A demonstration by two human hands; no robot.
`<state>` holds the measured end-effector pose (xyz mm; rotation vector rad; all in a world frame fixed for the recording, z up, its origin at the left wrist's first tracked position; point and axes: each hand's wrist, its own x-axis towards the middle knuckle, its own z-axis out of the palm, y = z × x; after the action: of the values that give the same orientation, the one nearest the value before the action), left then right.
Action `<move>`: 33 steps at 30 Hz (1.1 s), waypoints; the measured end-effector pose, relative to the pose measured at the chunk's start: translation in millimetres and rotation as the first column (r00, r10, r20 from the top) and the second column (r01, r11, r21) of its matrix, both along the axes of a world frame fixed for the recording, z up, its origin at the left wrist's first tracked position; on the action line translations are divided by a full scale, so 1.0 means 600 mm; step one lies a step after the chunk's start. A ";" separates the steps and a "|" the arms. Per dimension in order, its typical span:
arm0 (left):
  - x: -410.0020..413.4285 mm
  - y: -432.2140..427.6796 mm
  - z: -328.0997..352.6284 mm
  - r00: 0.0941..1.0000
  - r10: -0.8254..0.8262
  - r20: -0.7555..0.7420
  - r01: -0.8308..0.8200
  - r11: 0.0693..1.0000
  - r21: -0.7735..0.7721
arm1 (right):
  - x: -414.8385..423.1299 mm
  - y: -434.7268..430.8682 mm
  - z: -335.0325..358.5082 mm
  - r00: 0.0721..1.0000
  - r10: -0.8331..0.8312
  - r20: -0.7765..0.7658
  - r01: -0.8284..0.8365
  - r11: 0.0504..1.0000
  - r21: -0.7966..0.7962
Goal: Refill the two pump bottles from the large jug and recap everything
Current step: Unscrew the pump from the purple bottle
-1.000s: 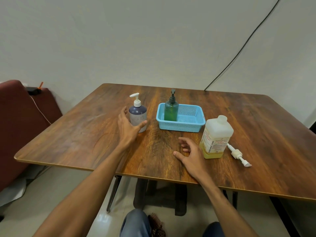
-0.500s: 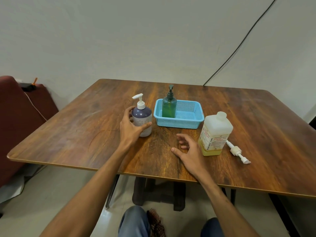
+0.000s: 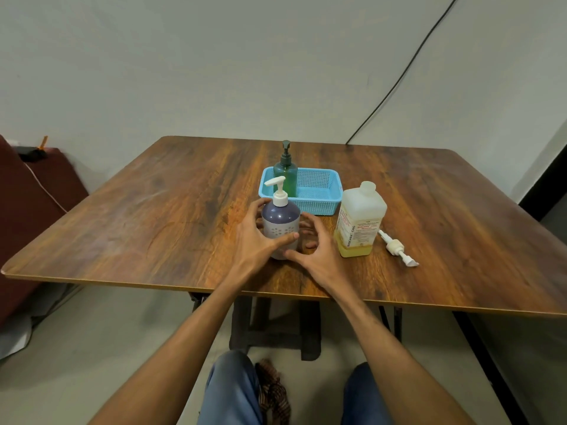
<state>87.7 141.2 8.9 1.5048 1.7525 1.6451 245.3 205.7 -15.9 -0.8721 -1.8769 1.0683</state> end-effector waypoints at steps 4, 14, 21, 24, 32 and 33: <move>0.011 0.001 -0.008 0.999 -0.034 0.007 0.034 0.999 -0.017 | -0.001 0.001 0.000 0.999 0.035 -0.042 -0.036 0.999 -0.012; 0.015 0.004 0.011 0.990 -0.122 0.068 0.122 0.992 -0.005 | -0.008 0.007 -0.002 0.998 0.049 -0.044 -0.049 0.999 -0.005; 0.009 0.023 0.062 0.973 -0.227 0.029 0.226 0.973 0.040 | -0.012 0.006 -0.005 0.999 0.033 -0.031 -0.033 0.999 -0.001; 0.008 0.027 0.060 0.983 -0.156 0.093 0.148 0.986 0.080 | -0.011 0.008 -0.006 0.999 0.031 -0.029 -0.032 0.999 -0.018; 0.035 0.029 0.055 0.984 -0.071 0.163 0.054 0.993 0.106 | -0.011 0.005 -0.005 1.000 0.006 -0.030 -0.007 1.000 -0.027; 0.034 0.028 0.053 0.978 -0.130 0.165 0.117 0.989 0.090 | -0.010 0.005 -0.005 0.999 0.005 -0.033 -0.005 1.000 -0.024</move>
<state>107.9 157.8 40.5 1.4284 1.4902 1.7422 239.2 209.0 -19.0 -0.8589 -1.8437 1.1036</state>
